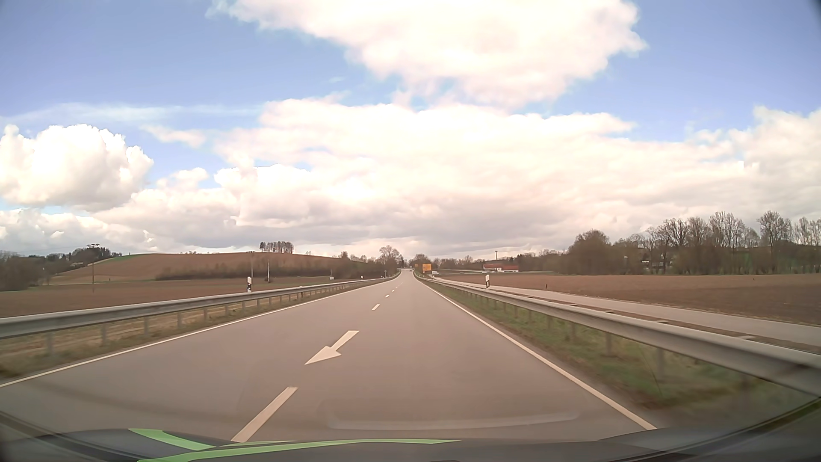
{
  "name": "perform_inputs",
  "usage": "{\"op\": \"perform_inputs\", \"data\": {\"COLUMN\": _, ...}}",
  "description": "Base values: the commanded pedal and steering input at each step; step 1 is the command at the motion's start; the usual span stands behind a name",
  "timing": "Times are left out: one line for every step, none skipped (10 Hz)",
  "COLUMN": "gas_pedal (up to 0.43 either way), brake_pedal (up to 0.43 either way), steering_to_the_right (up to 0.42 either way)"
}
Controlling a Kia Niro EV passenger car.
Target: Follow the waypoints while adhering to traffic rules and regulations
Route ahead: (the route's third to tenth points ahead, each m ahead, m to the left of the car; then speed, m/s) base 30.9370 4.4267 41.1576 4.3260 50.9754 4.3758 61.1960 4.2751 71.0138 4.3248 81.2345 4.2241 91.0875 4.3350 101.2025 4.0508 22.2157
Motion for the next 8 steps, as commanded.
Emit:
{"op": "perform_inputs", "data": {"gas_pedal": 0.169, "brake_pedal": 0.000, "steering_to_the_right": -0.001}}
{"op": "perform_inputs", "data": {"gas_pedal": 0.157, "brake_pedal": 0.000, "steering_to_the_right": -0.001}}
{"op": "perform_inputs", "data": {"gas_pedal": 0.157, "brake_pedal": 0.000, "steering_to_the_right": -0.002}}
{"op": "perform_inputs", "data": {"gas_pedal": 0.157, "brake_pedal": 0.000, "steering_to_the_right": -0.001}}
{"op": "perform_inputs", "data": {"gas_pedal": 0.157, "brake_pedal": 0.000, "steering_to_the_right": -0.002}}
{"op": "perform_inputs", "data": {"gas_pedal": 0.157, "brake_pedal": 0.000, "steering_to_the_right": -0.002}}
{"op": "perform_inputs", "data": {"gas_pedal": 0.157, "brake_pedal": 0.000, "steering_to_the_right": -0.001}}
{"op": "perform_inputs", "data": {"gas_pedal": 0.157, "brake_pedal": 0.000, "steering_to_the_right": -0.001}}
